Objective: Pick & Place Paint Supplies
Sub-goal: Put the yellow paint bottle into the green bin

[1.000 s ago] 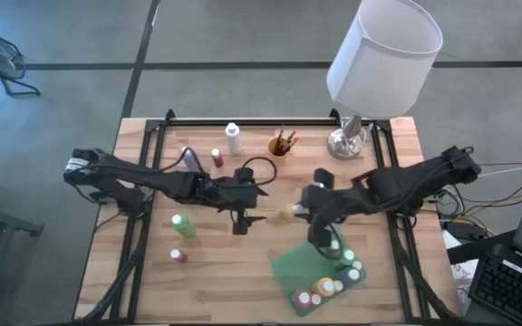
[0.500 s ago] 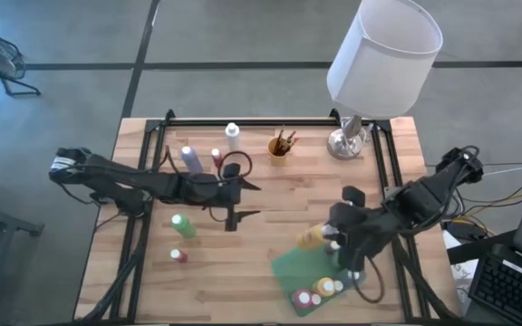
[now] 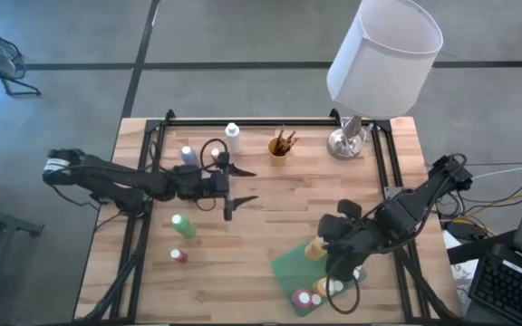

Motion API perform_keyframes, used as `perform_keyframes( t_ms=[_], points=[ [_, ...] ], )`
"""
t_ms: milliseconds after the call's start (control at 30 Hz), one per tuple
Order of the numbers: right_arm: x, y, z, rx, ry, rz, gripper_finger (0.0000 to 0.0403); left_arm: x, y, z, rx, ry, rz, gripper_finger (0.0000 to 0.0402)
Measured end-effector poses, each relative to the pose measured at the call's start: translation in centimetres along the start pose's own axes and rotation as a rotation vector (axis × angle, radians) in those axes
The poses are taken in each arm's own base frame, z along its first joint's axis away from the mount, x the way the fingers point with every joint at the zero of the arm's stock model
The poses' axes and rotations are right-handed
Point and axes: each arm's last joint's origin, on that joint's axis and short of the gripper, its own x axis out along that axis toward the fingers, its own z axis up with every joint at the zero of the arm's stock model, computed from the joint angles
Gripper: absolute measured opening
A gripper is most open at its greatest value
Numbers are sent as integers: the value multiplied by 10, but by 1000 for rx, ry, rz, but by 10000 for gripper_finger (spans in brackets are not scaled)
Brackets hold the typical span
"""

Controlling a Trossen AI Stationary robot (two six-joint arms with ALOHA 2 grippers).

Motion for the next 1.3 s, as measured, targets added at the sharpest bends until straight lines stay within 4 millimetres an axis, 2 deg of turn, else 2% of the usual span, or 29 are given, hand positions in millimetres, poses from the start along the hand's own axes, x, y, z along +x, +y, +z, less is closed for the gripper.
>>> perform_keyframes(
  t_ms=[300, 1033, 1300],
  points=[
    [6, 2, -1, 50, 8, -15, 113, -3, 3, -1, 9, 29, 5, 296],
    [71, -4, -29, 0, 108, -81, 113, -3, 7, -1, 1, 30, 19, 296],
    [84, -7, -36, -1, 126, -76, 113, -3, 8, -1, -2, 30, 21, 296]
  ],
)
